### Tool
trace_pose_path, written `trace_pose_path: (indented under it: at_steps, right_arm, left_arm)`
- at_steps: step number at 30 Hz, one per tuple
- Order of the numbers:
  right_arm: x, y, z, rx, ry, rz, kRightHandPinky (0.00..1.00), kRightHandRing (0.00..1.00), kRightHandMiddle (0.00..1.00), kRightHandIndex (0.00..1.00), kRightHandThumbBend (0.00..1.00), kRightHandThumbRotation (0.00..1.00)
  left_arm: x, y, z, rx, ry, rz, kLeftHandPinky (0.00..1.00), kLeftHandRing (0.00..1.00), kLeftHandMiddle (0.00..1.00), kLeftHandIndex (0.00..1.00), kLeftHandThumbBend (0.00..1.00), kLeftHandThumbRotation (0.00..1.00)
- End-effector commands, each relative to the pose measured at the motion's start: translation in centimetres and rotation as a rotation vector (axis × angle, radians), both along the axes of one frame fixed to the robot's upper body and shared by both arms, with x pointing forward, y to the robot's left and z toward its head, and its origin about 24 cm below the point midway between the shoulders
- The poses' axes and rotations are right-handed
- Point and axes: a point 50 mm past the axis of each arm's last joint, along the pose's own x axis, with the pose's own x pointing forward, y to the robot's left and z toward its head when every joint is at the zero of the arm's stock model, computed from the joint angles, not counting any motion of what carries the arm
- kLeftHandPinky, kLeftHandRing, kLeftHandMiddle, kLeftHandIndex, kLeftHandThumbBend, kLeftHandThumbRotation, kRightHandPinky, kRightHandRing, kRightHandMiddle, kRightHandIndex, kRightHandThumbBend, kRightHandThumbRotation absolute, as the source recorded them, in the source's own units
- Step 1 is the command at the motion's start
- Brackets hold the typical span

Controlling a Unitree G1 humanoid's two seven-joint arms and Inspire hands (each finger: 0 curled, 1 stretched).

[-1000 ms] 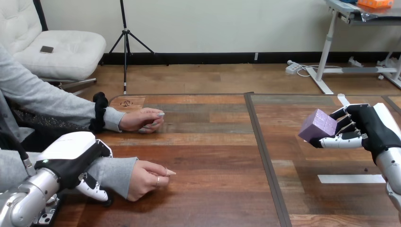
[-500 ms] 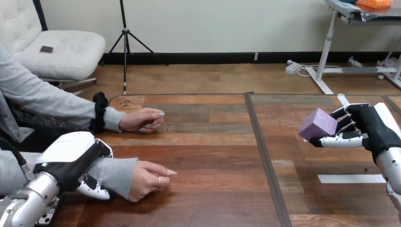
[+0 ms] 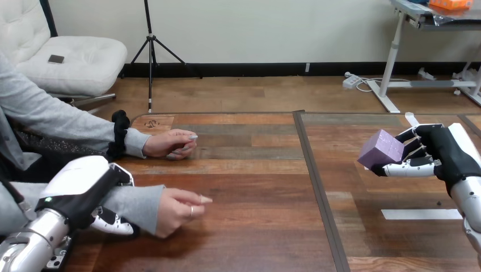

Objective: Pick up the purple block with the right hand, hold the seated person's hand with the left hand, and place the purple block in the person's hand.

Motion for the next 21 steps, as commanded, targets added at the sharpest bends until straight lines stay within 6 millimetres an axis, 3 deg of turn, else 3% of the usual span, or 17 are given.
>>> trace_pose_path:
  at_steps: [1,21]
  right_arm:
    - [1.4,1.1,2.1,0.032,-0.120,0.030,0.35,0.39,0.43,0.45,0.86,0.00]
    - [1.3,1.7,2.1,0.081,-0.154,0.050,0.33,0.37,0.42,0.45,0.87,0.00]
  left_arm:
    - [1.4,-1.4,3.3,-0.152,-0.196,-0.016,0.22,0.27,0.32,0.32,0.65,0.00]
    - [1.0,-1.7,4.4,-0.455,-0.348,0.044,0.15,0.18,0.25,0.29,0.55,0.00]
